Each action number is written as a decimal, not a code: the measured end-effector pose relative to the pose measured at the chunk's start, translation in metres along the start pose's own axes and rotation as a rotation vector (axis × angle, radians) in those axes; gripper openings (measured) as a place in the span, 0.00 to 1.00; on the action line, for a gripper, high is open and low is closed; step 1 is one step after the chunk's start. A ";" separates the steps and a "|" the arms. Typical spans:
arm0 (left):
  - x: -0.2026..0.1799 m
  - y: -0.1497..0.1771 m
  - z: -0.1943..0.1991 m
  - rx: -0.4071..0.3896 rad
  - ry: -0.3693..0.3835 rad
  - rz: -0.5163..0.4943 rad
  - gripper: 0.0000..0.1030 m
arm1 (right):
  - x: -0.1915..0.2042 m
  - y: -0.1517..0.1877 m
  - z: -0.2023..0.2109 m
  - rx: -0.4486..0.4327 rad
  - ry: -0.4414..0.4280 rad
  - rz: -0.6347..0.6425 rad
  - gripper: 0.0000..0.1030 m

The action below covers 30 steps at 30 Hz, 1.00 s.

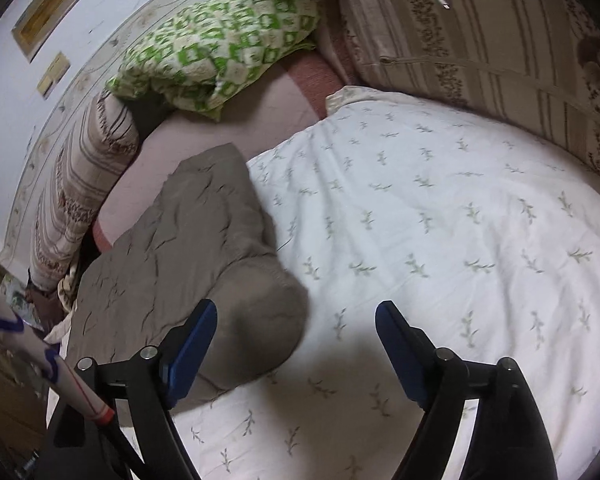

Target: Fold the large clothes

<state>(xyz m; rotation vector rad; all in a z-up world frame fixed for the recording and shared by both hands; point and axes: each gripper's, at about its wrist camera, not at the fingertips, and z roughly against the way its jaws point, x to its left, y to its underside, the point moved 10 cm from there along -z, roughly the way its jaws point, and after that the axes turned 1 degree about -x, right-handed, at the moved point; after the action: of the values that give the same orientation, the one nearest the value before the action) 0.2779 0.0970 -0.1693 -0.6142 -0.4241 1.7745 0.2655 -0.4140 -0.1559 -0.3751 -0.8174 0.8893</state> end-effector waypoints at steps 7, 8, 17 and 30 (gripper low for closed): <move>-0.024 -0.056 -0.036 0.056 0.090 -0.064 0.73 | 0.006 0.002 -0.011 -0.003 0.010 0.010 0.95; -0.028 -0.067 -0.048 0.075 0.105 -0.069 0.73 | 0.004 -0.004 -0.017 -0.004 0.030 0.010 0.95; -0.029 -0.121 -0.159 0.251 0.316 0.049 0.87 | 0.013 -0.022 -0.101 0.149 -0.042 0.031 1.00; -0.080 -0.135 -0.172 0.323 0.417 -0.117 0.59 | 0.061 -0.019 -0.158 0.364 -0.381 -0.039 0.52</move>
<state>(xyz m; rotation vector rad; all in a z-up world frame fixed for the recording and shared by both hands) 0.5023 0.0543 -0.2142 -0.6901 0.1105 1.5099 0.4179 -0.3708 -0.2177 0.1349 -0.9832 1.0661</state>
